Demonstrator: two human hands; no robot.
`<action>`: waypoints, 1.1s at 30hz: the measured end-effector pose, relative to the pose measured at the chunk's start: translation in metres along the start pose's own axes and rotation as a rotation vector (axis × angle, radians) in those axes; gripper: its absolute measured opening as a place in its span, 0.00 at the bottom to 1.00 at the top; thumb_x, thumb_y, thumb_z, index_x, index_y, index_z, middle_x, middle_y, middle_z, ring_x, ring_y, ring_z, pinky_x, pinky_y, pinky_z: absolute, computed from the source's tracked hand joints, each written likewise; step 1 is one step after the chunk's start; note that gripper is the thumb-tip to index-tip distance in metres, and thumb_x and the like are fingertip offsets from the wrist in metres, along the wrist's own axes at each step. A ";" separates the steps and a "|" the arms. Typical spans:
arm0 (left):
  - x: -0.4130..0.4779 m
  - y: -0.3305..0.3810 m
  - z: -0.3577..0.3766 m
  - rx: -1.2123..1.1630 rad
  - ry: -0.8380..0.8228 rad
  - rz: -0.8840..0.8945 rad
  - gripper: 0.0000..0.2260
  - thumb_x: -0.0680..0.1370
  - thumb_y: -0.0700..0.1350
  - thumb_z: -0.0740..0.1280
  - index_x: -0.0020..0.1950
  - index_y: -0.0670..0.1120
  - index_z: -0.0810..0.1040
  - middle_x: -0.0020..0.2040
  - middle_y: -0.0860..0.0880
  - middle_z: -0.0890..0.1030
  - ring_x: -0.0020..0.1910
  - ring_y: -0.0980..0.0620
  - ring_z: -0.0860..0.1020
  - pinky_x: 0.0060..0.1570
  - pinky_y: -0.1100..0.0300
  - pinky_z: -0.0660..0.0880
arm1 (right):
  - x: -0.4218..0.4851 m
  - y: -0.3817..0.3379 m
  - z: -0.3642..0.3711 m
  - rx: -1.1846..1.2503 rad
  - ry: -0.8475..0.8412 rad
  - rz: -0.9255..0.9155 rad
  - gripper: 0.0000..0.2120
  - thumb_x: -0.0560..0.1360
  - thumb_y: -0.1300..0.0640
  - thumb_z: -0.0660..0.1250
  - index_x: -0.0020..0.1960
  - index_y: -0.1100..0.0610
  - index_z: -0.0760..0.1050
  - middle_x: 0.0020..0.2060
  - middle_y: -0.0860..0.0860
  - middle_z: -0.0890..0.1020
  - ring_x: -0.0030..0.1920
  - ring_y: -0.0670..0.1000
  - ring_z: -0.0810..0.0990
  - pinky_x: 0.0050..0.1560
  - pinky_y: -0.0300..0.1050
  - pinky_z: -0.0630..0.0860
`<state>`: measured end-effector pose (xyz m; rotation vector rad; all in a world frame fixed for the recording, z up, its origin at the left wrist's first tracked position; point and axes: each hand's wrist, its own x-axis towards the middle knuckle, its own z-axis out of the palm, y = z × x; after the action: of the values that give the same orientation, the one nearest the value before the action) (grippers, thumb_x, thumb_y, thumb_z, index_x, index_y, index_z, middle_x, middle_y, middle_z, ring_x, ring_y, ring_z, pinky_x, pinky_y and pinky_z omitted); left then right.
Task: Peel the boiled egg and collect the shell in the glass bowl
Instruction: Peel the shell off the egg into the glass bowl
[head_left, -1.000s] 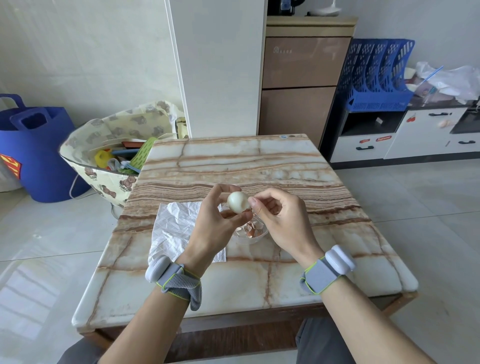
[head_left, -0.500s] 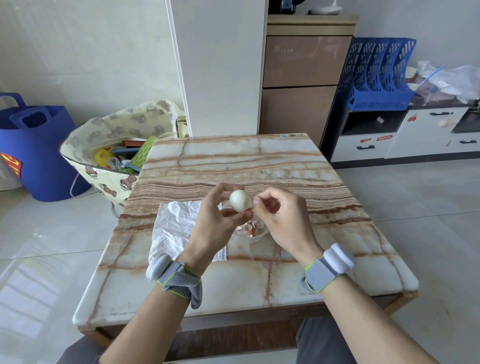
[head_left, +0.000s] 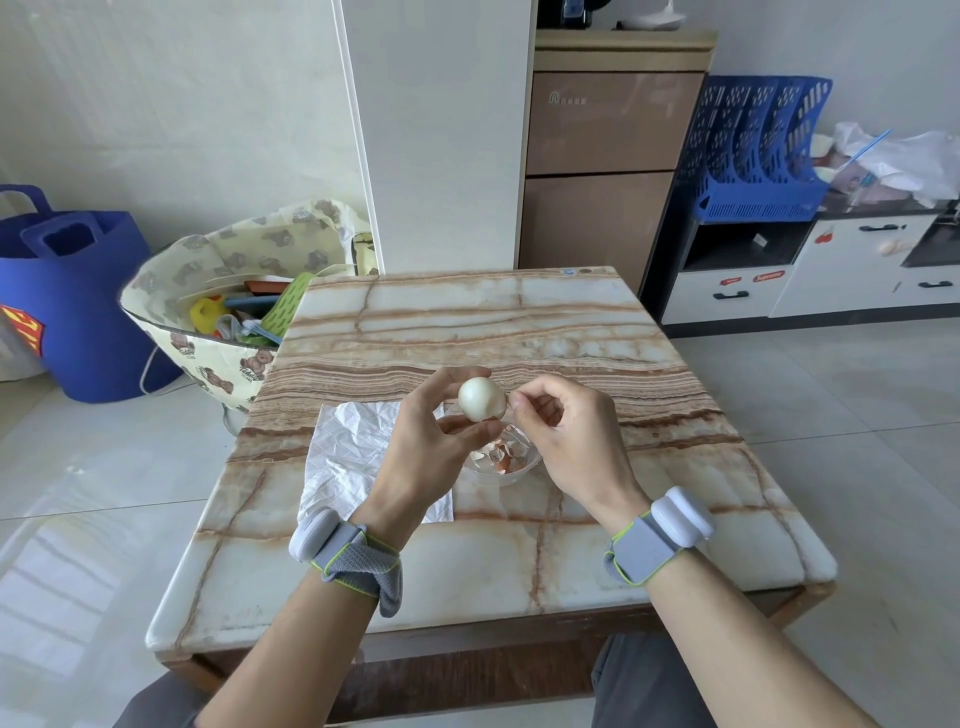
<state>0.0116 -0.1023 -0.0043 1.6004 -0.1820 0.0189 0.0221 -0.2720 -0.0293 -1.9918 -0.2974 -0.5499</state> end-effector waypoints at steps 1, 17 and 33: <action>0.000 0.000 0.000 -0.002 -0.001 -0.002 0.22 0.72 0.31 0.77 0.63 0.45 0.81 0.58 0.45 0.83 0.44 0.51 0.84 0.52 0.61 0.80 | 0.000 -0.001 0.000 -0.001 0.003 0.003 0.08 0.79 0.61 0.72 0.41 0.55 0.82 0.30 0.37 0.80 0.31 0.41 0.77 0.35 0.31 0.71; -0.001 -0.007 -0.001 -0.004 -0.031 -0.031 0.24 0.76 0.28 0.72 0.67 0.50 0.79 0.62 0.43 0.82 0.54 0.40 0.85 0.55 0.61 0.81 | 0.004 -0.004 -0.006 -0.020 0.105 0.028 0.06 0.79 0.62 0.71 0.43 0.58 0.81 0.34 0.46 0.81 0.34 0.45 0.78 0.40 0.42 0.76; -0.002 -0.007 0.000 -0.106 -0.003 -0.034 0.19 0.76 0.29 0.73 0.64 0.41 0.74 0.57 0.39 0.84 0.53 0.38 0.86 0.60 0.48 0.81 | -0.002 0.006 -0.005 0.054 -0.004 0.107 0.10 0.78 0.66 0.69 0.49 0.53 0.84 0.39 0.45 0.86 0.38 0.44 0.84 0.43 0.35 0.77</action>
<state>0.0110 -0.1016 -0.0113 1.4979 -0.1557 -0.0193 0.0221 -0.2797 -0.0328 -1.9447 -0.2049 -0.4649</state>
